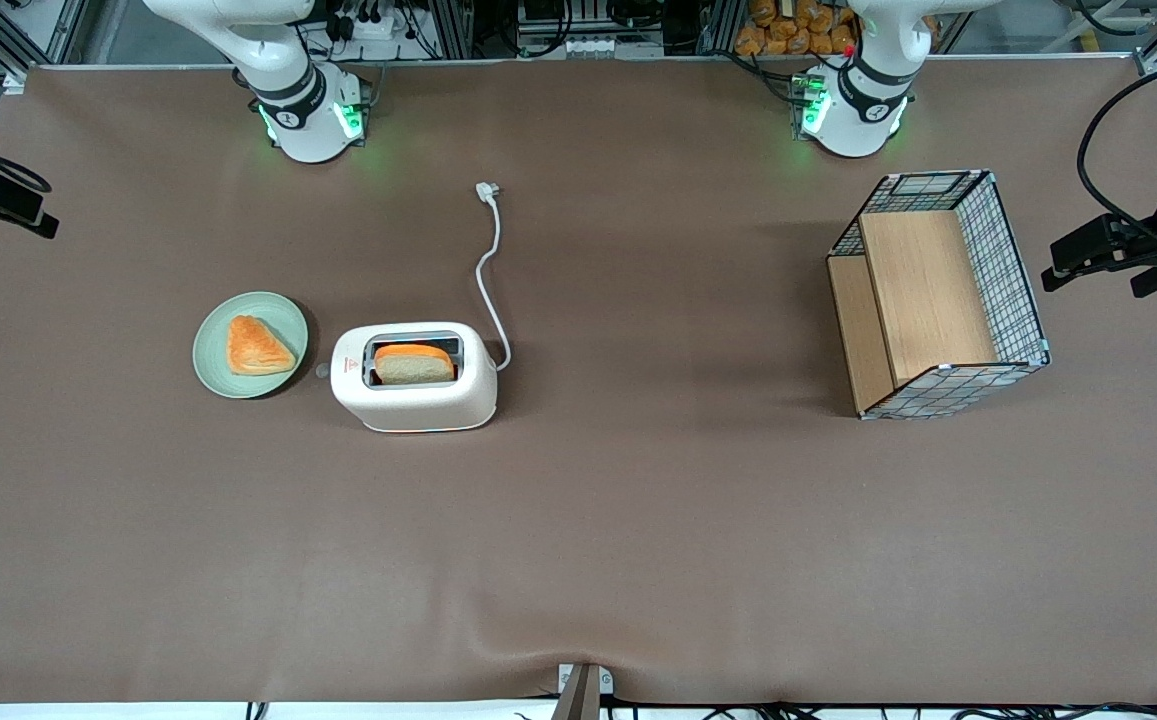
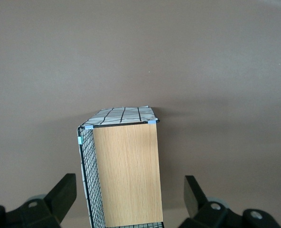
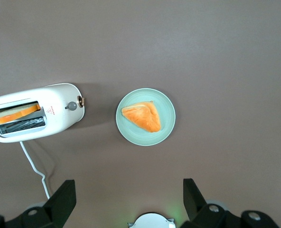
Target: Press toaster button with right arm
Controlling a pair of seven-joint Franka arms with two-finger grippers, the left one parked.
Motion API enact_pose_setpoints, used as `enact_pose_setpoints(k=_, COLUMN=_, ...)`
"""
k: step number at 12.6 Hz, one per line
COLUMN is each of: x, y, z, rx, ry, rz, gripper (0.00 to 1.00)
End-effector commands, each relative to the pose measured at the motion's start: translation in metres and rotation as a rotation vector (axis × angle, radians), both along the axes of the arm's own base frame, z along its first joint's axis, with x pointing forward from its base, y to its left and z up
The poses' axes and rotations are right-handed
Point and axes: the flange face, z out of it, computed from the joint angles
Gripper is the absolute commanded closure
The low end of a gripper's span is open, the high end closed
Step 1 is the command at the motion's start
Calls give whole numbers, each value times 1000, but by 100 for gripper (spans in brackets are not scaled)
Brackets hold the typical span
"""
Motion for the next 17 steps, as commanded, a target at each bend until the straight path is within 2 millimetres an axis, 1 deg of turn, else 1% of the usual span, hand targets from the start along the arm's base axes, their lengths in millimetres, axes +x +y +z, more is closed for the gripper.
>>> enact_pose_setpoints(k=1, x=4, y=-2, z=4, rx=-20, ry=-18, rz=-4, gripper=0)
enact_pose_setpoints(k=4, x=8, y=-2, z=4, rx=-22, ry=-44, rz=0, gripper=0)
enact_pose_setpoints(k=6, x=14, y=-3, z=-5, rx=-24, ry=-73, rz=47, gripper=0)
enact_pose_setpoints(k=17, x=14, y=-3, z=-8, rx=-23, ry=-74, rz=54, gripper=0)
